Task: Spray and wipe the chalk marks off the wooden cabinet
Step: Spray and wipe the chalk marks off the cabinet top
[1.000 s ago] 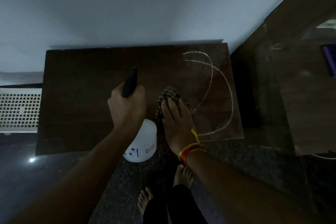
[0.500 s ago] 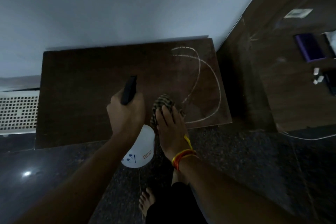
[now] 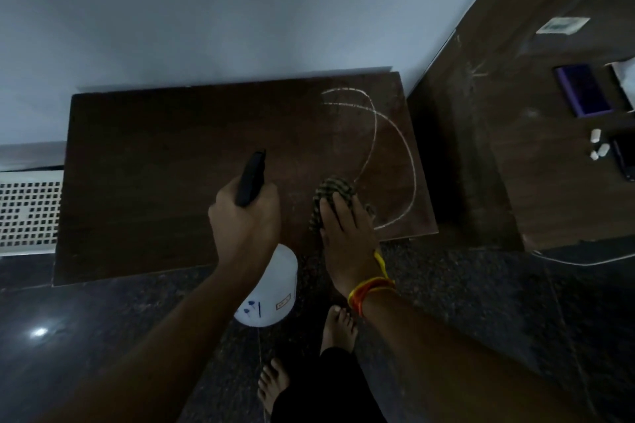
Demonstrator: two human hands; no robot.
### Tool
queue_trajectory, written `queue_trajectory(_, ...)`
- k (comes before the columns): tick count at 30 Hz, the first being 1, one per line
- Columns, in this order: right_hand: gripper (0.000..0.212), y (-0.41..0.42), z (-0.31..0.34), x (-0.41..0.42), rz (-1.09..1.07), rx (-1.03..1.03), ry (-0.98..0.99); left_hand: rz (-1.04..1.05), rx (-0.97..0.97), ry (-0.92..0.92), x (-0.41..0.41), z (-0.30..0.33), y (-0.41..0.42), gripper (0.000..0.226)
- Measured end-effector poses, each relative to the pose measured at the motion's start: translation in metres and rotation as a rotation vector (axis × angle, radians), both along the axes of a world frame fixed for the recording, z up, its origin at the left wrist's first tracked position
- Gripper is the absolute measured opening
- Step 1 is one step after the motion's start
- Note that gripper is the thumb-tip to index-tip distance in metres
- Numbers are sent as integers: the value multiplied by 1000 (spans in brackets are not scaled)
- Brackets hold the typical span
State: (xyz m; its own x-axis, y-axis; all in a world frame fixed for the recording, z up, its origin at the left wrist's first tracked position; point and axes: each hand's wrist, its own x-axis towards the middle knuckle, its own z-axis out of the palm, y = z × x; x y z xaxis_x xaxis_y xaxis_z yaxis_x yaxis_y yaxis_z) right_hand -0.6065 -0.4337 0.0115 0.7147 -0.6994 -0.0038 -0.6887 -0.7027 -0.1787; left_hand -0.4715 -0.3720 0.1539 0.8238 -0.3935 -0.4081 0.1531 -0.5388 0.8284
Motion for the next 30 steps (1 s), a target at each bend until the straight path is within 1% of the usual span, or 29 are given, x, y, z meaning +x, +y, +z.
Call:
queue_trajectory(2, 53, -23, 1, 17, 14, 34, 11, 11, 1, 12, 1, -3, -4, 19)
queue_trajectory(5, 49, -42, 0, 28, -10, 16, 1, 14, 10, -5, 0, -3, -9, 22)
queue_trajectory(8, 51, -24, -1, 13, -39, 11, -2, 6, 17, -7, 3, -1, -14, 25)
queue_trajectory(13, 58, -11, -6, -9, -9, -7, 20, 4, -5, 20, 11, 1, -27, 21)
queue_trajectory(18, 49, -45, -2, 26, -41, 36, -2, 2, 15, -4, 10, -6, -37, 21)
queue_trajectory(22, 48, -71, 1, 44, -47, 58, 2, -5, 30, -18, 7, -6, -42, 22)
queue_trajectory(26, 50, -47, 1, 22, -62, 27, 5, 6, 13, 11, 11, -4, -48, 21)
queue_trajectory(30, 53, -40, -4, 9, -5, 19, 20, 29, 0, 10, 20, -3, -61, 22)
